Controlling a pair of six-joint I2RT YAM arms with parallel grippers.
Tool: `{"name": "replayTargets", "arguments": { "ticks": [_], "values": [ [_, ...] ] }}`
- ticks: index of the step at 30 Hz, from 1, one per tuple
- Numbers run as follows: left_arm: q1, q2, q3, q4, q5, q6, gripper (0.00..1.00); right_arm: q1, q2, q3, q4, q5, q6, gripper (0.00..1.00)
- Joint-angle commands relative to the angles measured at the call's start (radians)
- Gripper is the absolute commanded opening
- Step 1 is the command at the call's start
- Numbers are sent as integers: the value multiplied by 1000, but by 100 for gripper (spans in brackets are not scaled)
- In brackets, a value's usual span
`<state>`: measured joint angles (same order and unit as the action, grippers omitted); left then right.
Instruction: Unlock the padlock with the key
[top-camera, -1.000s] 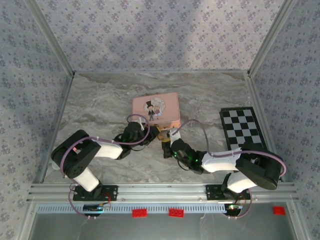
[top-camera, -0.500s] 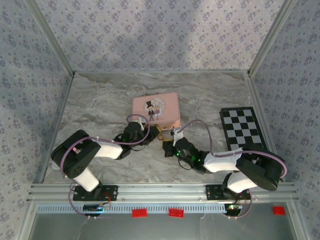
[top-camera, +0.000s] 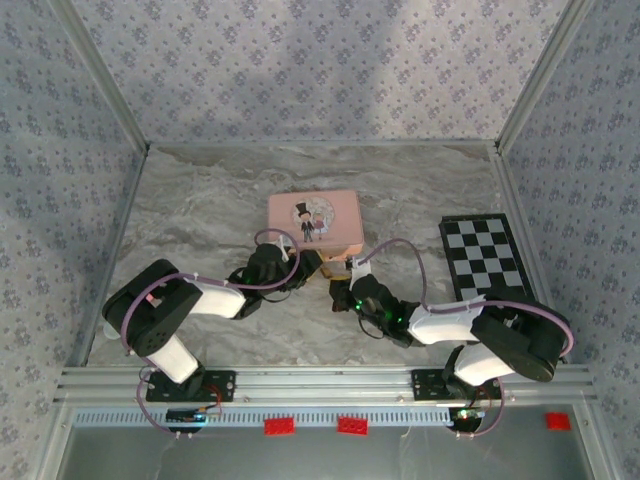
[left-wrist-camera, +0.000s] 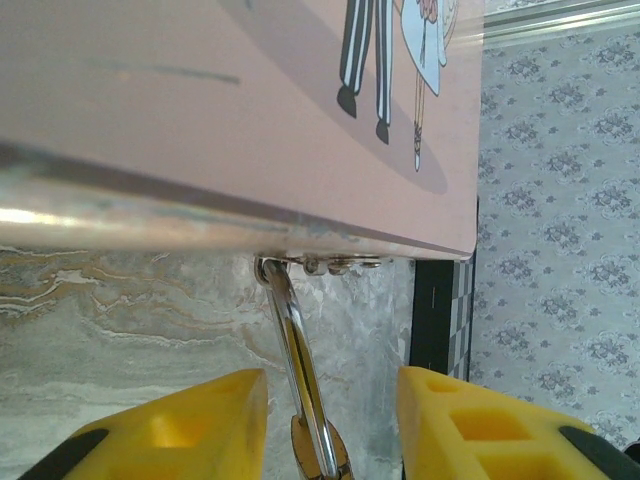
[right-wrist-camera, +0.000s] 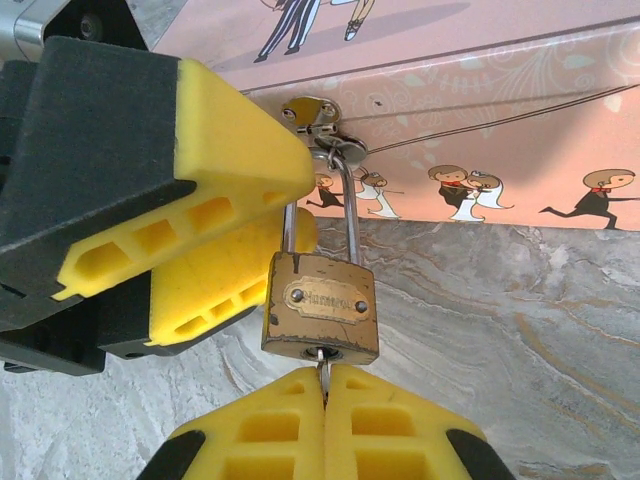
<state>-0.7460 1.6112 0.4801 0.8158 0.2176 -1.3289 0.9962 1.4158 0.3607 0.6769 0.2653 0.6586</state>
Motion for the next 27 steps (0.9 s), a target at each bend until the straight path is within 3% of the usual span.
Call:
{"name": "replayTargets", "arguments": {
  "ticks": [1,12,27],
  "values": [
    [0,10,-21,-38,12,-26,41,-8,2,-11,10,54,12,0],
    [0,75,22,-26,38,-28,47,-9,34,-21,68,-1,41,0],
    [-16,120,47,-12,63,-42,41,-90,107,-63,263,-148,167,0]
  ]
}}
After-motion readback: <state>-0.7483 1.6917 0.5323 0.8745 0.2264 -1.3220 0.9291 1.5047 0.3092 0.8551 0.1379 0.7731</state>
